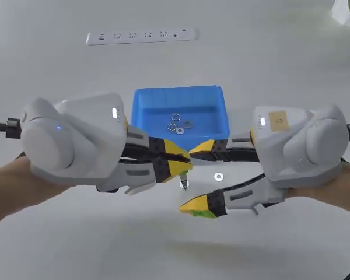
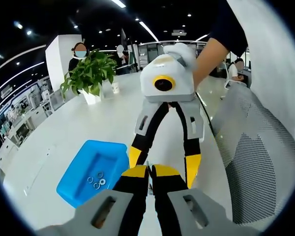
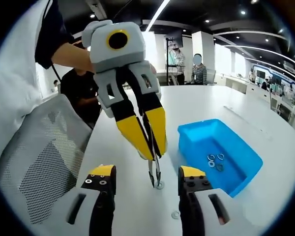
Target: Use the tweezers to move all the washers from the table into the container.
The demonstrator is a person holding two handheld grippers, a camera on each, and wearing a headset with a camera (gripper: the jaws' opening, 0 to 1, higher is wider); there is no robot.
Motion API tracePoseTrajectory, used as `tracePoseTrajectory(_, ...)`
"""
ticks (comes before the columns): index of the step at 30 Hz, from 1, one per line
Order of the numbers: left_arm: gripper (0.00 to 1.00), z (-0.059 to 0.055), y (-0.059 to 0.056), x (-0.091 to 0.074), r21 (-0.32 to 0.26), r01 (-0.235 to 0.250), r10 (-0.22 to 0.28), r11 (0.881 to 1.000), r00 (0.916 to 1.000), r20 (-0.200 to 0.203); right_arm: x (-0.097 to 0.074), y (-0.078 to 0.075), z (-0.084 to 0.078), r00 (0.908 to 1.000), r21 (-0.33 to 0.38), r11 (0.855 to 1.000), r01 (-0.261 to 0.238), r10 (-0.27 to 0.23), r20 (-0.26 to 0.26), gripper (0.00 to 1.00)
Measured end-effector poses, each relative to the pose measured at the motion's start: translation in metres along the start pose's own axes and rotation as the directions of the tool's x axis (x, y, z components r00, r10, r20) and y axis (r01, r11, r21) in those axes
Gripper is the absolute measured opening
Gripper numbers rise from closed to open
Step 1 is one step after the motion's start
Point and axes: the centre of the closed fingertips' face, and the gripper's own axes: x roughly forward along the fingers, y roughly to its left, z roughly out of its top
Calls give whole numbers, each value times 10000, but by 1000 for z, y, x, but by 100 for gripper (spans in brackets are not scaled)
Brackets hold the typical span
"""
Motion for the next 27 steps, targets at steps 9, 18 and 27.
tracePoseTrajectory(9,6,-2,3,-1,-87,28,-28,10000,10000,3,8,-3,-12,9967,-35,9983,-574,571,-572,27)
tracePoseTrajectory(18,6,-2,4,0,-126,65,-65,9999,10000,20,10,-6,-18,9937,-267,9974,-667,639,-919,16)
tracePoseTrajectory(27,6,0,0,1,-14,214,-214,9998,9997,-65,13,-6,-21,9901,-544,9949,-846,778,-1169,11)
